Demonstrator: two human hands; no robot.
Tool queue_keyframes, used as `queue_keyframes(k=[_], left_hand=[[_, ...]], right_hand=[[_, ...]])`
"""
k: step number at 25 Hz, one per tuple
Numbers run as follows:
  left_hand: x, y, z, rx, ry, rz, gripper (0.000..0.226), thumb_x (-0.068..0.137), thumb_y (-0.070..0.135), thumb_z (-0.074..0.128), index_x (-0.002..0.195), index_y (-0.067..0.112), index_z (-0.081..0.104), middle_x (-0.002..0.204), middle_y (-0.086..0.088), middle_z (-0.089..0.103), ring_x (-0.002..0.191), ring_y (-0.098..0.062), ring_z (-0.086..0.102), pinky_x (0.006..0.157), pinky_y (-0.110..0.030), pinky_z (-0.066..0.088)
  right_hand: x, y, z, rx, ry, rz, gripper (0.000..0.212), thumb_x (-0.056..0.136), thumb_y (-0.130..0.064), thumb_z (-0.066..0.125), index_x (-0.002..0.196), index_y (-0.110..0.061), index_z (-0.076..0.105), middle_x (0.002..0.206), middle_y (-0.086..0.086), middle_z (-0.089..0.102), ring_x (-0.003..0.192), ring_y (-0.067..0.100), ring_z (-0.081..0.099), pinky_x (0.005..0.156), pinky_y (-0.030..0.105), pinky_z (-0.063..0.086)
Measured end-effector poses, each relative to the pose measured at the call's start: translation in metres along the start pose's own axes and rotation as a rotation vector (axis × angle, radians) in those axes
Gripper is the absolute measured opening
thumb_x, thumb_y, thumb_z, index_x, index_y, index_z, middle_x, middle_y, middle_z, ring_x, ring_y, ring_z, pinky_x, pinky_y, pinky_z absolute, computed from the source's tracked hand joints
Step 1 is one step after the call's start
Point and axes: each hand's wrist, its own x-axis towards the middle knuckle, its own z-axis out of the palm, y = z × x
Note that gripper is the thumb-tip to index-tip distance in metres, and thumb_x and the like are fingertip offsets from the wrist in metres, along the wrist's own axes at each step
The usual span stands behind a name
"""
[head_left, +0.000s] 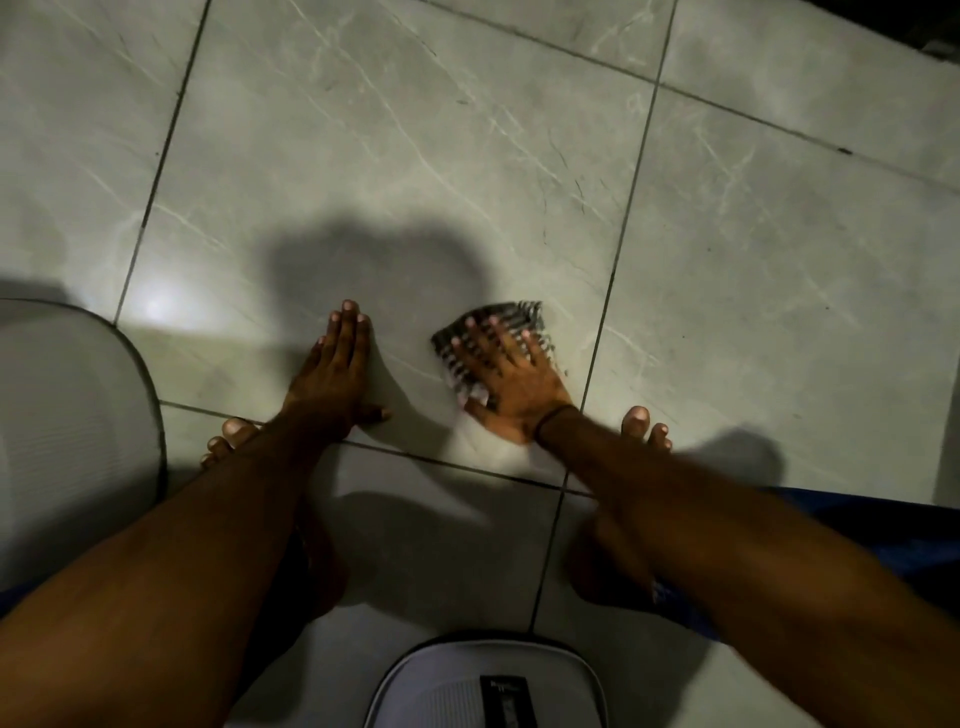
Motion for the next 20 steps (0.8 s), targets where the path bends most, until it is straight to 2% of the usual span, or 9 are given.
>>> queue_keyframes(k=[4, 7, 9, 11, 13, 14, 17, 20], left_hand=[[0.0, -0.001, 0.0, -0.005, -0.014, 0.005, 0.135, 0.076, 0.056, 0.074, 0.152, 0.006, -0.026, 0.162, -0.015, -0.034, 0.152, -0.031, -0.025, 0.127, -0.043, -0.002], [-0.001, -0.002, -0.001, -0.013, 0.004, 0.015, 0.134, 0.076, 0.056, 0.074, 0.153, 0.006, -0.024, 0.163, -0.014, -0.032, 0.152, -0.03, -0.024, 0.128, -0.043, -0.001], [-0.002, -0.001, -0.001, -0.01, 0.017, 0.018, 0.133, 0.076, 0.054, 0.075, 0.154, 0.005, -0.022, 0.163, -0.015, -0.03, 0.153, -0.031, -0.022, 0.128, -0.042, 0.001], [-0.002, 0.0, 0.0, -0.009, 0.028, 0.013, 0.133, 0.076, 0.052, 0.077, 0.154, 0.005, -0.021, 0.164, -0.016, -0.029, 0.153, -0.031, -0.02, 0.127, -0.042, 0.001], [-0.001, -0.001, 0.001, -0.002, 0.038, 0.016, 0.134, 0.076, 0.052, 0.077, 0.154, 0.004, -0.02, 0.164, -0.017, -0.028, 0.153, -0.032, -0.02, 0.127, -0.043, 0.002], [-0.001, -0.002, 0.001, 0.003, 0.044, 0.021, 0.134, 0.076, 0.052, 0.077, 0.154, 0.004, -0.02, 0.164, -0.017, -0.027, 0.154, -0.033, -0.019, 0.127, -0.043, 0.002], [-0.002, -0.006, 0.002, -0.007, 0.04, 0.018, 0.134, 0.076, 0.054, 0.076, 0.154, 0.004, -0.02, 0.164, -0.017, -0.028, 0.154, -0.032, -0.019, 0.127, -0.043, 0.002], [-0.003, -0.004, 0.003, -0.017, 0.039, 0.032, 0.134, 0.076, 0.056, 0.075, 0.154, 0.005, -0.02, 0.164, -0.016, -0.028, 0.154, -0.032, -0.02, 0.127, -0.043, 0.001]], right_hand=[[0.013, 0.044, -0.03, 0.088, -0.075, 0.305, 0.076, 0.098, -0.065, 0.026, 0.161, -0.033, -0.004, 0.171, 0.0, -0.013, 0.157, 0.025, -0.014, 0.125, 0.058, -0.007], [-0.007, 0.021, -0.013, 0.171, -0.132, 0.39, 0.078, 0.099, -0.063, 0.024, 0.161, -0.029, -0.008, 0.17, 0.005, -0.018, 0.156, 0.03, -0.018, 0.123, 0.059, -0.013], [-0.028, -0.013, 0.01, 0.155, -0.141, 0.29, 0.077, 0.099, -0.062, 0.024, 0.162, -0.026, -0.002, 0.171, 0.006, -0.012, 0.157, 0.032, -0.015, 0.122, 0.061, -0.013], [-0.064, -0.031, 0.029, 0.062, -0.146, 0.069, 0.076, 0.098, -0.061, 0.029, 0.162, -0.027, 0.009, 0.172, 0.006, 0.003, 0.158, 0.032, -0.005, 0.123, 0.064, -0.001], [-0.094, -0.016, 0.038, -0.011, -0.155, -0.056, 0.075, 0.096, -0.062, 0.034, 0.161, -0.03, 0.015, 0.171, 0.003, 0.012, 0.158, 0.03, 0.004, 0.122, 0.065, 0.009], [-0.101, 0.0, 0.037, -0.021, -0.163, -0.038, 0.076, 0.096, -0.063, 0.034, 0.161, -0.032, 0.011, 0.171, 0.002, 0.01, 0.158, 0.028, 0.002, 0.123, 0.064, 0.008], [-0.086, 0.029, 0.024, 0.023, -0.191, 0.212, 0.079, 0.096, -0.068, 0.022, 0.157, -0.034, -0.014, 0.171, 0.001, -0.011, 0.155, 0.024, -0.019, 0.124, 0.06, -0.009], [-0.033, 0.021, 0.008, 0.207, -0.139, 0.433, 0.083, 0.095, -0.071, 0.016, 0.158, -0.029, -0.017, 0.165, 0.003, -0.029, 0.153, 0.028, -0.027, 0.116, 0.054, -0.025]])
